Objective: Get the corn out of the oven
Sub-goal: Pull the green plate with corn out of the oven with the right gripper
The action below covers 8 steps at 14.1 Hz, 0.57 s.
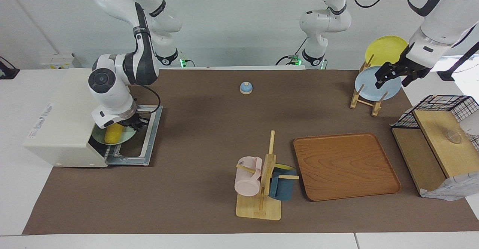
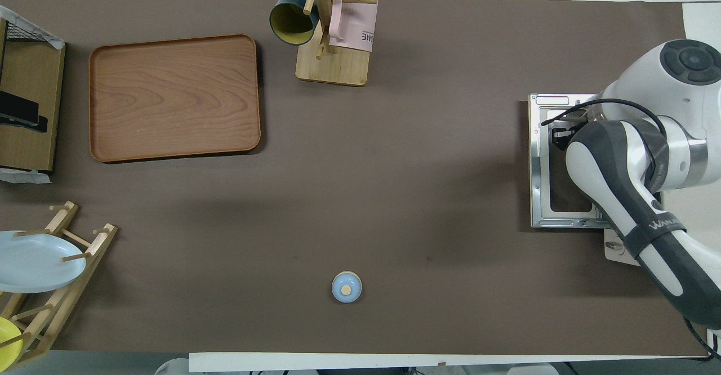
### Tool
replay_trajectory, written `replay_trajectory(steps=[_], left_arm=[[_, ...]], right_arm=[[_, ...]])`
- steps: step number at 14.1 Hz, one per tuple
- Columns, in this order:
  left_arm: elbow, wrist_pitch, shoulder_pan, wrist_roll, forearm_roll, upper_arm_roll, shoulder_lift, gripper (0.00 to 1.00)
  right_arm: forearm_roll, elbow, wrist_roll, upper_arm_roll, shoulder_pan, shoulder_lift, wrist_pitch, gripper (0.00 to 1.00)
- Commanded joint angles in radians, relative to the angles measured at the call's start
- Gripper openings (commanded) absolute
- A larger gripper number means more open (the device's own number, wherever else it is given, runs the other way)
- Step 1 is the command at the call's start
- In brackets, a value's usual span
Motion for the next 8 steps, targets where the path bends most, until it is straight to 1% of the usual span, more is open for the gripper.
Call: replay_trajectory(steps=[1, 2, 4, 6, 7, 8], left_arm=[[-0.031, 0.020, 0.005, 0.002, -0.005, -0.003, -0.025, 1.00], [-0.031, 0.020, 0.005, 0.002, -0.005, -0.003, -0.025, 1.00], [-0.031, 0.020, 0.005, 0.002, -0.005, -0.003, -0.025, 1.00], [-0.031, 0.020, 0.005, 0.002, -0.005, -0.003, -0.025, 1.00], [-0.031, 0.020, 0.005, 0.002, -0.005, -0.003, -0.025, 1.00], [-0.031, 0.019, 0.005, 0.002, -0.005, -0.003, -0.025, 1.00]], right_arm=[[0.007, 0.088, 0.002, 0.004, 0.068, 0.019, -0.080, 0.00], [0.007, 0.138, 0.059, 0.004, 0.120, 0.038, -0.106, 0.00], [0.020, 0.253, 0.226, 0.006, 0.264, 0.090, -0.145, 0.00], [0.021, 0.489, 0.446, 0.006, 0.436, 0.250, -0.223, 0.00], [0.015, 0.593, 0.528, 0.006, 0.500, 0.332, -0.250, 0.00], [0.017, 0.687, 0.592, 0.008, 0.557, 0.401, -0.248, 0.00]])
